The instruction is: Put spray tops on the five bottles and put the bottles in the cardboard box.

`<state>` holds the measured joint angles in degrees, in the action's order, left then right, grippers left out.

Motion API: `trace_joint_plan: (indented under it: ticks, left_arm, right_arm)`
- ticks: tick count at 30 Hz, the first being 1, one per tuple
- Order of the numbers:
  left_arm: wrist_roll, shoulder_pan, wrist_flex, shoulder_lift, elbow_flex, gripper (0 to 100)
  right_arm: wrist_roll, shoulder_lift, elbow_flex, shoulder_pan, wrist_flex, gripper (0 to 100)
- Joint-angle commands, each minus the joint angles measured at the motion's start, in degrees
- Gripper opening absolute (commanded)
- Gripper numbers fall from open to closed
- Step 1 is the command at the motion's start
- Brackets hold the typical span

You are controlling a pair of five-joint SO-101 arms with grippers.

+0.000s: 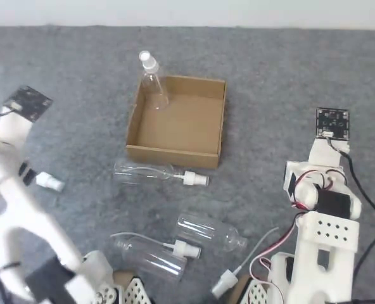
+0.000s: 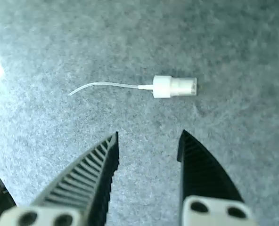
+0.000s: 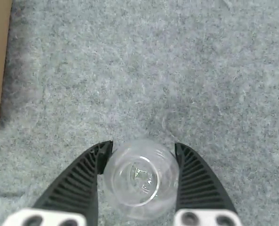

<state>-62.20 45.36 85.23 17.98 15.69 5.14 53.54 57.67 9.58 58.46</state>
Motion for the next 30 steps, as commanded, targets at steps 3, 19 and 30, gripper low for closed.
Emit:
trace_joint_plan:
  ticks: [3,19,30]
  left_arm:
    - [-26.1,0.1,7.6,-8.8,-12.1,19]
    - [-41.4,-1.4,-5.5,-25.1,-12.2,19]
    - [-41.4,-5.3,-11.3,-33.3,-12.2,19]
  right_arm:
    - [0.6,1.7,-0.9,0.0,-0.9,8.1]
    - [0.7,1.7,-0.9,0.0,-0.9,8.4]
    - [0.7,1.7,-0.9,0.0,-0.9,8.4]
